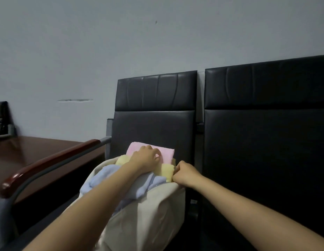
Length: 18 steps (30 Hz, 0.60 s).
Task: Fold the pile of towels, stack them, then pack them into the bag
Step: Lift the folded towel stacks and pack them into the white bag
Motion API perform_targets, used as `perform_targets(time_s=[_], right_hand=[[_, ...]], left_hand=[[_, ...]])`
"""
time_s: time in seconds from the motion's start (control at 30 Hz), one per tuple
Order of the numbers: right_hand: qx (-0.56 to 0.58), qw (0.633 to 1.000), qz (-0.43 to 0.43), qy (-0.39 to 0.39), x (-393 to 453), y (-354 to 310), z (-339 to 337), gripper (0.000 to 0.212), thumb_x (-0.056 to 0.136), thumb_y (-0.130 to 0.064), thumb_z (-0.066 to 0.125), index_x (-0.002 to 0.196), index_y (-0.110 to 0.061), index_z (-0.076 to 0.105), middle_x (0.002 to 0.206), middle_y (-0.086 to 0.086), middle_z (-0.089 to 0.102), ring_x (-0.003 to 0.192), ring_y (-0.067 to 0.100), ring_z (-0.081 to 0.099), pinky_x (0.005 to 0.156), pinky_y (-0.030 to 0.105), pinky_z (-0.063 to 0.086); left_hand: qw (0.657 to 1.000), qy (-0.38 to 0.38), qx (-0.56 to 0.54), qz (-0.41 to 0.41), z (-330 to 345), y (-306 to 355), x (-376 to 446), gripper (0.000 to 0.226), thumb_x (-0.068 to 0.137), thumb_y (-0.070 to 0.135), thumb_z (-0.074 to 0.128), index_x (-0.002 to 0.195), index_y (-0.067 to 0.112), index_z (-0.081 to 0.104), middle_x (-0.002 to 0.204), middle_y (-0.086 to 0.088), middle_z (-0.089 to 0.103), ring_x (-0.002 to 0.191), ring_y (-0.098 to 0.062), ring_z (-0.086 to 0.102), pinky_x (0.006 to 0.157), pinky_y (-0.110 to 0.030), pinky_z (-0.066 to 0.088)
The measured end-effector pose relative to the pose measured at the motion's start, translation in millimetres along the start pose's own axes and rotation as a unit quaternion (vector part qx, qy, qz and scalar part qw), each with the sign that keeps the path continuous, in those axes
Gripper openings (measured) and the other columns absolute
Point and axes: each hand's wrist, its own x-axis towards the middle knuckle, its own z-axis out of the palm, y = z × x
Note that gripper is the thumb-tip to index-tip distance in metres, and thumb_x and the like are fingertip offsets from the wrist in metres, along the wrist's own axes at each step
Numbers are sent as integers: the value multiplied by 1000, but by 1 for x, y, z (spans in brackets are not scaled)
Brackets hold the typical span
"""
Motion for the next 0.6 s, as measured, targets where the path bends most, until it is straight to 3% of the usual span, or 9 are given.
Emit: perform_targets(time_s=[0.07,0.13,0.23,0.33,0.4,0.5,0.6], right_hand=[[26,999,27,25,9,6,4,25,84,-16,55,108,-11,58,108,8,62,94,23,59,66,24,44],[22,998,48,31,17,10,9,26,86,-16,55,107,-8,65,98,8,63,94,25,62,68,26,44],[35,997,63,23,24,13,12,18,86,-14,54,98,-8,67,88,9,60,81,21,56,64,24,40],[176,979,97,27,26,19,13,11,85,-9,56,88,-6,66,73,4,56,65,17,55,49,20,39],[337,932,131,33,26,21,13,11,84,-4,57,77,-4,65,65,6,54,55,16,51,48,19,38],[546,823,155,41,30,14,10,22,84,6,53,65,-1,59,54,5,44,47,14,37,42,15,33],[618,767,166,52,37,-3,-2,23,89,7,49,68,-2,56,57,5,42,44,10,32,33,14,26]], left_hand=[[999,20,11,24,3,1,8,37,100,34,39,135,30,50,138,-4,46,128,-25,41,102,-43,41],[999,21,14,38,5,1,16,44,101,39,37,145,31,38,152,0,35,141,-23,30,112,-44,32],[999,-17,19,35,13,-4,25,51,102,47,29,152,35,24,159,4,24,147,-21,19,120,-45,15],[998,-63,7,15,20,-9,26,52,101,53,25,150,38,27,153,1,37,141,-22,32,117,-42,17],[998,-60,-7,8,19,-11,25,50,100,54,26,147,38,35,146,-1,46,134,-23,40,113,-39,23],[998,-54,-33,10,14,-9,20,46,101,52,28,140,37,46,134,-1,54,126,-23,47,107,-35,29],[995,-60,-77,7,10,-15,15,45,100,55,30,138,40,48,132,2,55,125,-21,48,106,-35,31]])
